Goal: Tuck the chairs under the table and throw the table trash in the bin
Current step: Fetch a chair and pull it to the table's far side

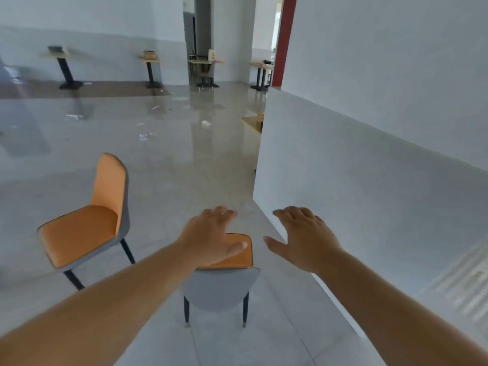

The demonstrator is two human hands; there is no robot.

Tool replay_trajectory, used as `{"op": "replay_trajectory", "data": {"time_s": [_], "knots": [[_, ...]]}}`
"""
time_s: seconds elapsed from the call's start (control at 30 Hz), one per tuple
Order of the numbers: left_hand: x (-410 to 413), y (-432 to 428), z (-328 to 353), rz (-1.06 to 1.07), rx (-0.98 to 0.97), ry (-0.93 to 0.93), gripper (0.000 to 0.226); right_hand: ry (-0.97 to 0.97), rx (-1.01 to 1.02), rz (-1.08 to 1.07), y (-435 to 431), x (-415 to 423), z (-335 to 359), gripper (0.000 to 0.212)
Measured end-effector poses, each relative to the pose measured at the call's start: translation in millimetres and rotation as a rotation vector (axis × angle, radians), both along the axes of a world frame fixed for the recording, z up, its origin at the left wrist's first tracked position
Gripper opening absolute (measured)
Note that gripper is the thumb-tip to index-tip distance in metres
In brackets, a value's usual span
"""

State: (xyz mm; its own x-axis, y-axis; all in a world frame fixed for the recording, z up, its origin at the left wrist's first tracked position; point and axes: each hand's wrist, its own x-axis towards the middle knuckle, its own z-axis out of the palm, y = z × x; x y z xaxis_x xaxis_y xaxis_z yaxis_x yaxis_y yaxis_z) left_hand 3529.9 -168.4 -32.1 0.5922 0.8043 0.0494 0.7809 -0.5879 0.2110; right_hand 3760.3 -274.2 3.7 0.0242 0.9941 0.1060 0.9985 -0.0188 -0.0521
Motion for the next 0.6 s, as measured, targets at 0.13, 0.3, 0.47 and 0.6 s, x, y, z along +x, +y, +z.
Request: {"op": "replay_trajectory", "data": {"time_s": [0.13,0.3,0.47,0.6], "knots": [[-16,39,-65,0.229,-0.151,0.099,0.095,0.109,-0.143,0.176,88,7,-79,0.080],[-44,68,-152,0.360,-0.369,0.172,0.104,0.140,-0.398,0.341,148,-9,-188,0.086],[-58,96,-229,0.350,-0.497,0.267,0.087,0.107,-0.648,0.333,157,-22,-283,0.078],[-49,117,-269,0.294,-0.470,0.190,0.051,0.242,-0.604,0.139,170,-21,-316,0.041]]}}
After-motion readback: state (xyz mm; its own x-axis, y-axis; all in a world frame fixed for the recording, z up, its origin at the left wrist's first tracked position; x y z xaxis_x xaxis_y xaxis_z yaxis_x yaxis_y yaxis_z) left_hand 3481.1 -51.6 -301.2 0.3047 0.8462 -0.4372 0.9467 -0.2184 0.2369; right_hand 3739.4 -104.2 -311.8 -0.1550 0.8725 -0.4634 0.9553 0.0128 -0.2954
